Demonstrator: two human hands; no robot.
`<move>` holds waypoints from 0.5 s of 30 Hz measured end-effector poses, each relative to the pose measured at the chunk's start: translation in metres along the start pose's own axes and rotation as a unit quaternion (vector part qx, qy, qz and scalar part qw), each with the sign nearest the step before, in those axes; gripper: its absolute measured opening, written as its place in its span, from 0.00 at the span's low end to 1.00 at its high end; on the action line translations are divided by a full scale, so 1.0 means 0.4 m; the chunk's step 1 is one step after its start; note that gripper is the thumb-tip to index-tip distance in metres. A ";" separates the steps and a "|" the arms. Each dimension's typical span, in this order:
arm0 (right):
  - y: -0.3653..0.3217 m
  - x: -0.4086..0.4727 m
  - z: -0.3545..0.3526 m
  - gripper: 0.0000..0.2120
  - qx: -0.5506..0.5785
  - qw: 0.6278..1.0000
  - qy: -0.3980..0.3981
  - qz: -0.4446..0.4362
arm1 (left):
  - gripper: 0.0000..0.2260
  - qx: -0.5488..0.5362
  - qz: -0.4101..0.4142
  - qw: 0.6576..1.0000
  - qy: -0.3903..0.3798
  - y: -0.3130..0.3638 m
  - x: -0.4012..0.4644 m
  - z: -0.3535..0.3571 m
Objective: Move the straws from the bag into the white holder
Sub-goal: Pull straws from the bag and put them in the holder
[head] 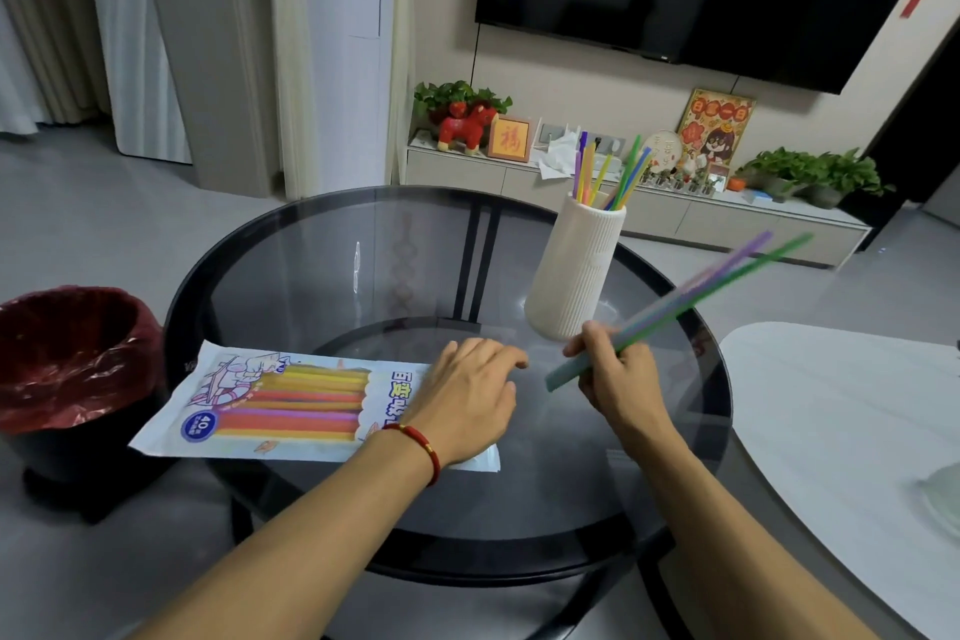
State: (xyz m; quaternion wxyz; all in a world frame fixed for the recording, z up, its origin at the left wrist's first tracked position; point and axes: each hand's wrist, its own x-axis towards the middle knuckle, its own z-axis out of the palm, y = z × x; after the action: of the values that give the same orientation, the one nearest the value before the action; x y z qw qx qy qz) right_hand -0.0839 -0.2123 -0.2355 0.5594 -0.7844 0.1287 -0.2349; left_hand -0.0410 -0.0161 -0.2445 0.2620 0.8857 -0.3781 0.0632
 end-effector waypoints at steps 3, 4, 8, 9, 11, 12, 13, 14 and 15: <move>-0.045 0.027 -0.012 0.15 0.112 0.992 0.062 0.022 | 0.16 0.041 -0.012 0.999 -0.008 -0.012 -0.005 0.000; -0.066 0.043 -0.016 0.15 0.130 0.987 0.089 0.020 | 0.16 0.042 -0.020 0.999 -0.012 -0.014 -0.007 0.001; -0.162 0.153 -0.039 0.16 0.176 0.965 0.193 0.013 | 0.17 0.024 -0.038 0.999 0.005 -0.016 0.005 -0.011; -0.186 0.183 -0.045 0.16 0.179 0.961 0.212 0.006 | 0.17 0.019 -0.040 0.999 0.009 -0.016 0.008 -0.013; -0.224 0.238 -0.054 0.15 0.176 0.957 0.232 -0.014 | 0.17 0.018 -0.043 0.999 0.013 -0.014 0.010 -0.016; -0.241 0.261 -0.056 0.16 0.166 0.957 0.238 -0.024 | 0.18 0.017 -0.044 0.999 0.012 -0.013 0.011 -0.016; -0.257 0.283 -0.056 0.17 0.155 0.957 0.242 -0.039 | 0.18 0.016 -0.044 0.999 0.013 -0.012 0.012 -0.017; -0.271 0.303 -0.055 0.18 0.131 0.958 0.247 -0.059 | 0.18 0.013 -0.045 0.999 0.015 -0.012 0.013 -0.019; -0.280 0.322 -0.053 0.19 0.083 0.960 0.253 -0.083 | 0.19 0.010 -0.044 0.999 0.017 -0.012 0.015 -0.020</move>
State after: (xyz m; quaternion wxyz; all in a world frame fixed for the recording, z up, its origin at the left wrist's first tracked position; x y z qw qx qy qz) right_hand 0.0088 -0.2513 -0.0957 0.5505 -0.6580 0.1808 -0.4810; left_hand -0.0327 -0.0129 -0.2377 0.2619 0.9029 -0.3335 0.0703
